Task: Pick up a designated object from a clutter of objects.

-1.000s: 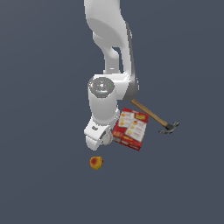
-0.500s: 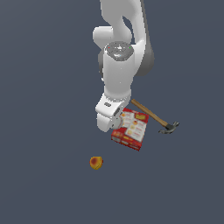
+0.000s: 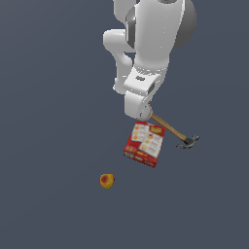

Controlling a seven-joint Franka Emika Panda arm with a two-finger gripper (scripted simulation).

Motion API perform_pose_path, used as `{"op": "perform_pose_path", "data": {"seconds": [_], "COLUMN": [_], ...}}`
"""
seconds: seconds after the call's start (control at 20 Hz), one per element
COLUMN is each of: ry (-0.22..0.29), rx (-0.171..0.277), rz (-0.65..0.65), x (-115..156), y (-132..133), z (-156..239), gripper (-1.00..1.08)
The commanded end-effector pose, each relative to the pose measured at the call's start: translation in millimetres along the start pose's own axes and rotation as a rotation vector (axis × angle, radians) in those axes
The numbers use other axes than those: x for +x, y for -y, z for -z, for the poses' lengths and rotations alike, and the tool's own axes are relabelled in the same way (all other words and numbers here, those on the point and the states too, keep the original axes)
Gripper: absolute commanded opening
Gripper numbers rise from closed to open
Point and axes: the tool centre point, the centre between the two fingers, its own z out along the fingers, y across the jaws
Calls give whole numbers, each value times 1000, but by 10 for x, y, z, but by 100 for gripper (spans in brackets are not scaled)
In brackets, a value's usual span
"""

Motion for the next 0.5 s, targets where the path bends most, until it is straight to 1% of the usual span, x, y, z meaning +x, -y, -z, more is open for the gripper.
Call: {"op": "perform_pose_path", "data": {"seconds": [0.0, 0.45], "ry": [-1, -2], "rx": [0, 4], "rz": [0, 0], "x": [58, 234], "y": [160, 612], "z": [249, 979], "gripper": [-100, -100]}}
